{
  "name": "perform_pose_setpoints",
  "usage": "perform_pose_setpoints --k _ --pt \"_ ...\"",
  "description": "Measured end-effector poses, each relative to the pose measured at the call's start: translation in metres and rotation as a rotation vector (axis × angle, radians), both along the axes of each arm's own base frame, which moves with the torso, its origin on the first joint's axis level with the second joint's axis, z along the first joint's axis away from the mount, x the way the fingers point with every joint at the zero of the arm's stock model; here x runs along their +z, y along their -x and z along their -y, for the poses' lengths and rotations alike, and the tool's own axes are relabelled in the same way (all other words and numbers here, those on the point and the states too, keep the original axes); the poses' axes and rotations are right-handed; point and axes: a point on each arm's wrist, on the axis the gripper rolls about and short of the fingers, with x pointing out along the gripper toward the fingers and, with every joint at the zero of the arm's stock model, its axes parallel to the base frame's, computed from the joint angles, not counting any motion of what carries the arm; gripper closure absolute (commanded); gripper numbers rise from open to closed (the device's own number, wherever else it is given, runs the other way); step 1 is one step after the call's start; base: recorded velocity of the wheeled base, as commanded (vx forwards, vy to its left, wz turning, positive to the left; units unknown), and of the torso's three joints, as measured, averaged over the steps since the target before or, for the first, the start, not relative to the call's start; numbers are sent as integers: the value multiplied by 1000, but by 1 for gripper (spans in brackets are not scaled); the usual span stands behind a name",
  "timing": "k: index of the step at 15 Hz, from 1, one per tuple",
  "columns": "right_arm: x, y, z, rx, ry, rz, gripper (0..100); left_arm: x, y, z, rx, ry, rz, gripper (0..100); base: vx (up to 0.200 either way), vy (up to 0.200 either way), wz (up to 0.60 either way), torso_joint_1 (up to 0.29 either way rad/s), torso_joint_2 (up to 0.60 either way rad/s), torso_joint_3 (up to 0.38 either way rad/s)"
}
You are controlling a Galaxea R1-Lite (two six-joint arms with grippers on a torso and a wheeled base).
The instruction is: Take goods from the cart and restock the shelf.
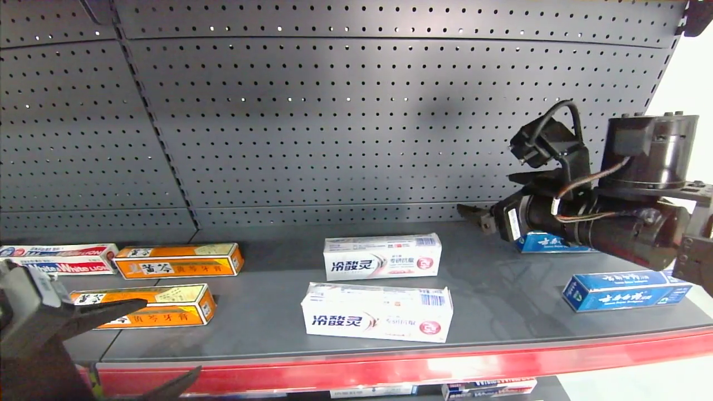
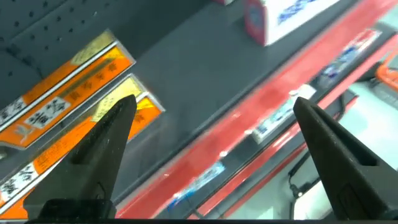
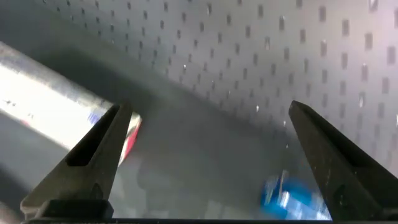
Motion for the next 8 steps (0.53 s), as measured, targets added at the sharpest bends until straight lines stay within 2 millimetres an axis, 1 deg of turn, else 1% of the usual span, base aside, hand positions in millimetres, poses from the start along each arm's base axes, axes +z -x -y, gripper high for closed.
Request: perform_pose_setpoints --k 1,3,5,8 --pt "-4 6 1 -24 -11 4 0 2 -7 2 5 -2 -2 0 0 0 0 0 0 0" --pt "-6 14 2 -53 -91 57 0 6 -25 6 24 -10 3 0 0 0 0 0 0 0" --pt "-13 17 1 -60 -139 63 0 11 -43 10 33 -21 -1 0 0 0 0 0 0 0" --pt "-21 19 2 -88 -136 43 0 13 -65 18 30 -42 -22 0 0 0 0 0 0 0"
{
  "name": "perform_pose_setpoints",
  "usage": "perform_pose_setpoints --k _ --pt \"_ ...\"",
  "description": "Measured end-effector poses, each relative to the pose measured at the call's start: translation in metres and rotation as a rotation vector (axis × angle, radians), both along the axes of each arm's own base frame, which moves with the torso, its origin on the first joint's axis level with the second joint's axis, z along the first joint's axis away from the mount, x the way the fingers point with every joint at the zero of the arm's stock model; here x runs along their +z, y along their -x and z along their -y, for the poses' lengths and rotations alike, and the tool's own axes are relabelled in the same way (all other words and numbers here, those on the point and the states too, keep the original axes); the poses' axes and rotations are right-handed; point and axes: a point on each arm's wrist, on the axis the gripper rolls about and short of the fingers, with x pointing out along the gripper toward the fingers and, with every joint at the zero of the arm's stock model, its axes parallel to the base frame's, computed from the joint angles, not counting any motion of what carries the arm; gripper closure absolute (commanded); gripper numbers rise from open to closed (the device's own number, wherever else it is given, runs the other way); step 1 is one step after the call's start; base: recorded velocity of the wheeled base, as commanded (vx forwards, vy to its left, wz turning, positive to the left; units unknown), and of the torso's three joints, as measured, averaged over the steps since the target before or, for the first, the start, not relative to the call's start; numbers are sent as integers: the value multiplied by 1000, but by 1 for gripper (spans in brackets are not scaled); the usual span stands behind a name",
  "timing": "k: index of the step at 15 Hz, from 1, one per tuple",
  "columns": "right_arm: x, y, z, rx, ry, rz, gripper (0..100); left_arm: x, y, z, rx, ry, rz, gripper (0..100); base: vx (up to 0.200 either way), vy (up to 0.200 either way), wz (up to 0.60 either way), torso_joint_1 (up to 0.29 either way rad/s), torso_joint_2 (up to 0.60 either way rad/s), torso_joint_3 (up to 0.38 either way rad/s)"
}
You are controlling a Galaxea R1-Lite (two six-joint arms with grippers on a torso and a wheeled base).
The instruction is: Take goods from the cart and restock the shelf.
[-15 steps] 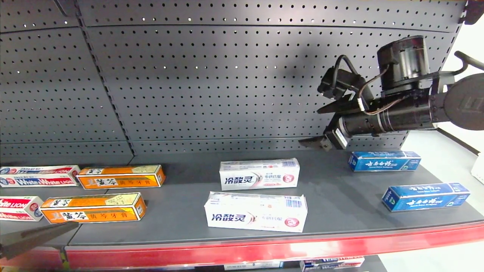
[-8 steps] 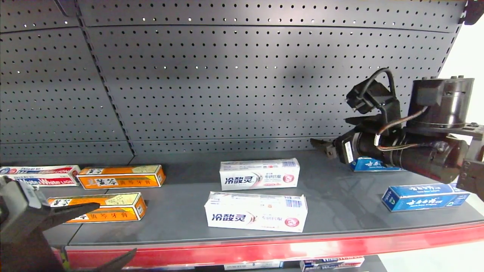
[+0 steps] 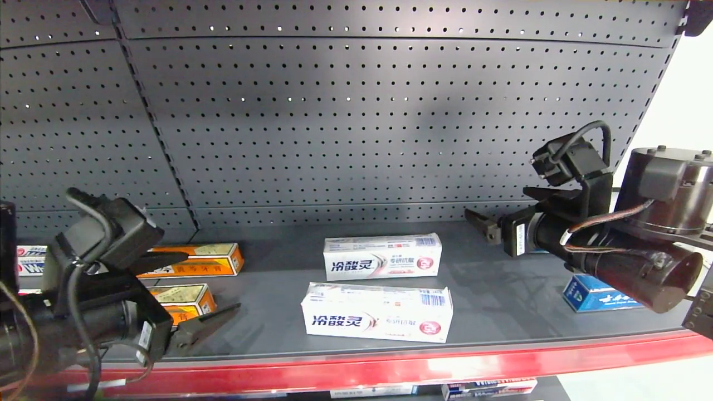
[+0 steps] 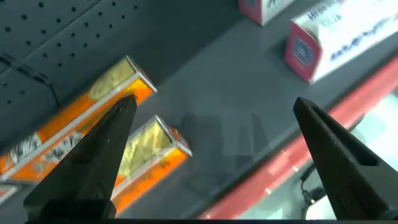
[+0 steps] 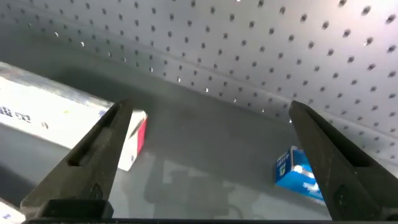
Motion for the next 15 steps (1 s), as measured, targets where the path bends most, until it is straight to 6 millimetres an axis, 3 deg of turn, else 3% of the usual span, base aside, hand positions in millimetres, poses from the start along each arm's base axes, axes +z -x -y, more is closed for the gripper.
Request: perform_pose_setpoints --k 9,15 --pt "-1 -1 8 -38 -57 36 0 -14 -55 34 -100 -111 -31 0 0 0 0 0 0 0" --pt "-9 -5 19 -77 -51 17 0 -23 -58 56 -172 -128 -66 0 0 0 0 0 0 0"
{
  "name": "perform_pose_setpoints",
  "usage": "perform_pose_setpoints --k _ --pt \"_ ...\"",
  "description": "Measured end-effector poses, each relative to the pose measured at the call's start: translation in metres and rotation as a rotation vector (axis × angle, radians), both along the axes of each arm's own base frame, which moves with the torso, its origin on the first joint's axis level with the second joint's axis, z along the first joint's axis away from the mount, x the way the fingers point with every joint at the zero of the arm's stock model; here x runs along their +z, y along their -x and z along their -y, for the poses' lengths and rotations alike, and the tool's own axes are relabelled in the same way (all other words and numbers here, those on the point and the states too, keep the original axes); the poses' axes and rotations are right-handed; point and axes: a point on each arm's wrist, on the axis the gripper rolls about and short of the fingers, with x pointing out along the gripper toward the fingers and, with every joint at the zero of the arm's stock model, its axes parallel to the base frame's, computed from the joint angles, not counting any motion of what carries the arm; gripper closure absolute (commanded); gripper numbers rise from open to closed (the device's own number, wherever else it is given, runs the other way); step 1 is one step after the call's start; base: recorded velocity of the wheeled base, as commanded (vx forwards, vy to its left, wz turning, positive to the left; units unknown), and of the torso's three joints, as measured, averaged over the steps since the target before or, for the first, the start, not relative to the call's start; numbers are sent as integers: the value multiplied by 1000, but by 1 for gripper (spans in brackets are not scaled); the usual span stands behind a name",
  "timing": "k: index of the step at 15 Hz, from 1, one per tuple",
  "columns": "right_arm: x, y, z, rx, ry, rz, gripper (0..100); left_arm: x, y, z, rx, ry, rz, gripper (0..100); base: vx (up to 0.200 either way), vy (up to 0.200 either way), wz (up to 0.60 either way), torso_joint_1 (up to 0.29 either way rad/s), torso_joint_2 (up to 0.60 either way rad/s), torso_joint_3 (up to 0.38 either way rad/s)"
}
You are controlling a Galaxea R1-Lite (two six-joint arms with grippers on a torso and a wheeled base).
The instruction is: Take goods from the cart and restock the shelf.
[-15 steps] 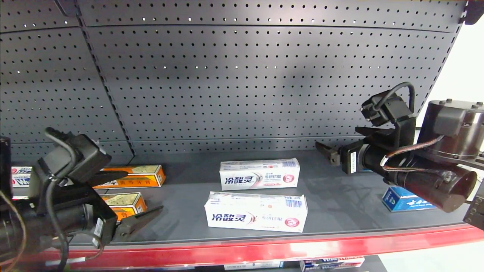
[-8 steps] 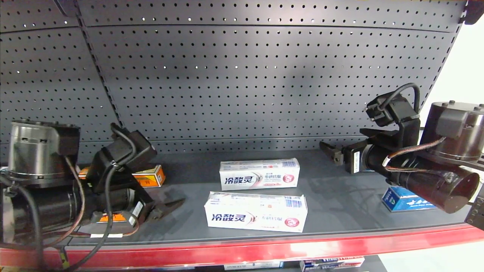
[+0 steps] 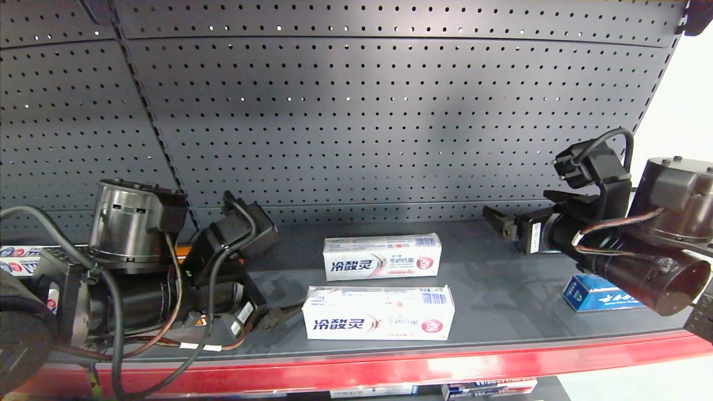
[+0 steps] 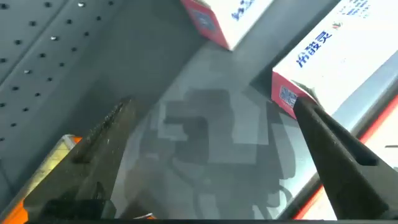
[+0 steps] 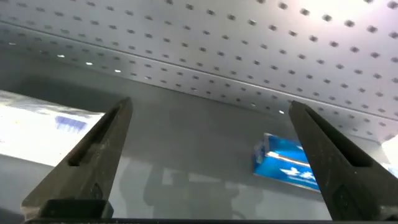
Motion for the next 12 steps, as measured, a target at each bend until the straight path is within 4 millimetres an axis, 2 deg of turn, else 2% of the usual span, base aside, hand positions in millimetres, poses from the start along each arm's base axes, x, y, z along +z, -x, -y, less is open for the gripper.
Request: perform_pose_setpoints --k 6,12 --pt "-5 1 1 0 9 -14 0 -7 11 0 -21 -9 -22 0 0 0 0 0 0 0" --pt "-11 3 1 2 20 -34 0 -3 14 4 -37 -1 -9 0 0 0 0 0 0 0"
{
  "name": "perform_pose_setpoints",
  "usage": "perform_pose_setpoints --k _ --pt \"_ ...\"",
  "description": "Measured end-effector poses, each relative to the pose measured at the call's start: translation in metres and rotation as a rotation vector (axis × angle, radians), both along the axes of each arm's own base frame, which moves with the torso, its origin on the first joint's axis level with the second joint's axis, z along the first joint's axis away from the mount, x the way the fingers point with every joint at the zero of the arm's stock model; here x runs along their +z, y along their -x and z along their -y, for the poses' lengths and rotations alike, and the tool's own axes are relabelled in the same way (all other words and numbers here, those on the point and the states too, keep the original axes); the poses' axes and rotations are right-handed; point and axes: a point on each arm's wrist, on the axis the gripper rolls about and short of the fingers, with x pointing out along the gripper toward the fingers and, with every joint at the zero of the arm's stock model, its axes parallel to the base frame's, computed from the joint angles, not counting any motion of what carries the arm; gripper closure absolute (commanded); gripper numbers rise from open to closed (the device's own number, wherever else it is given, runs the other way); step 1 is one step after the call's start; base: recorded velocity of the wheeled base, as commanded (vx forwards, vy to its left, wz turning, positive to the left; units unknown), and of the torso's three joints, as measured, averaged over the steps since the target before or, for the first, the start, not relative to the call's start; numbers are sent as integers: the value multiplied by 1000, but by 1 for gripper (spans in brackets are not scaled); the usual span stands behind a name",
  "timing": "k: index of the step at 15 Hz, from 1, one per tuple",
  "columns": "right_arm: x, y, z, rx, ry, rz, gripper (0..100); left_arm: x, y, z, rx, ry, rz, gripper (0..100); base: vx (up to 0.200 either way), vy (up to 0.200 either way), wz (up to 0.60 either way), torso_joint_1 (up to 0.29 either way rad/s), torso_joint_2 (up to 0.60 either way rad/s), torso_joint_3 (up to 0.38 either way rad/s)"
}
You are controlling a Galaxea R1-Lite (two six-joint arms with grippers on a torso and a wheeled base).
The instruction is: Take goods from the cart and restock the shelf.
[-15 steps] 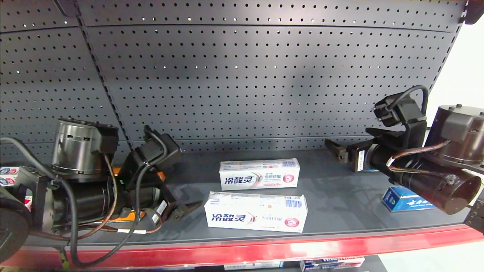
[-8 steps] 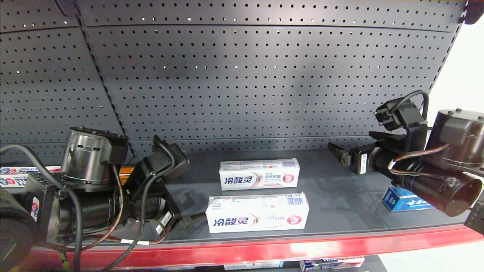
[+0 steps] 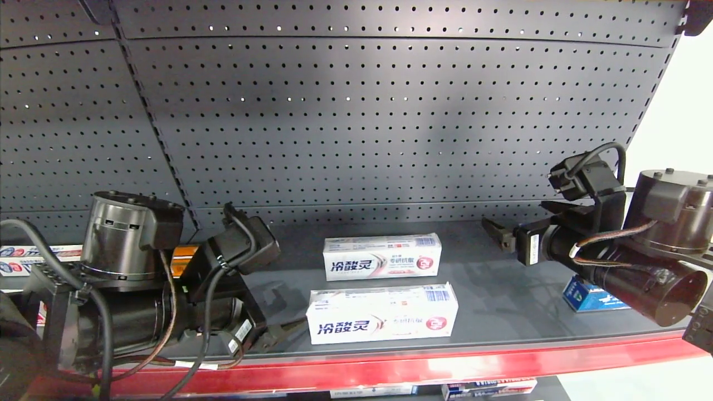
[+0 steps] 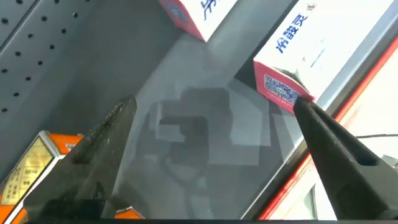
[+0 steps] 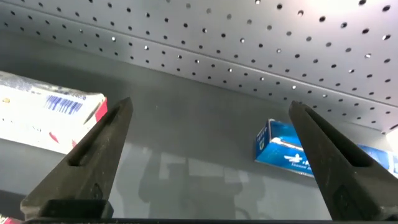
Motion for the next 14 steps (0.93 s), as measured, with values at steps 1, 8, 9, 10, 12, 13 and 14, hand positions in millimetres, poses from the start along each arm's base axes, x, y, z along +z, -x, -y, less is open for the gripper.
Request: perform_pose_setpoints --k 1,8,9,10,12,13,14 --pt "-1 1 0 0 2 -2 0 0 0 1 -4 0 0 0 0 0 0 0 0 0" --pt "-2 1 1 0 3 -6 0 -1 0 5 -17 1 -2 0 0 0 0 0 0 0" --pt "-2 1 1 0 3 -7 0 -1 0 5 -19 1 -3 0 0 0 0 0 0 0" --pt "-2 1 1 0 3 -7 0 -1 -1 6 -20 3 -1 0 0 0 0 0 0 0" --pt "-3 2 1 1 4 -8 0 -1 -3 8 -23 10 12 0 0 0 0 0 0 0" --pt "-3 2 1 0 4 -8 0 -2 -3 8 -23 9 12 0 0 0 0 0 0 0" --pt "-3 2 1 -1 5 -10 0 -3 -4 8 -23 8 8 0 0 0 0 0 0 0"
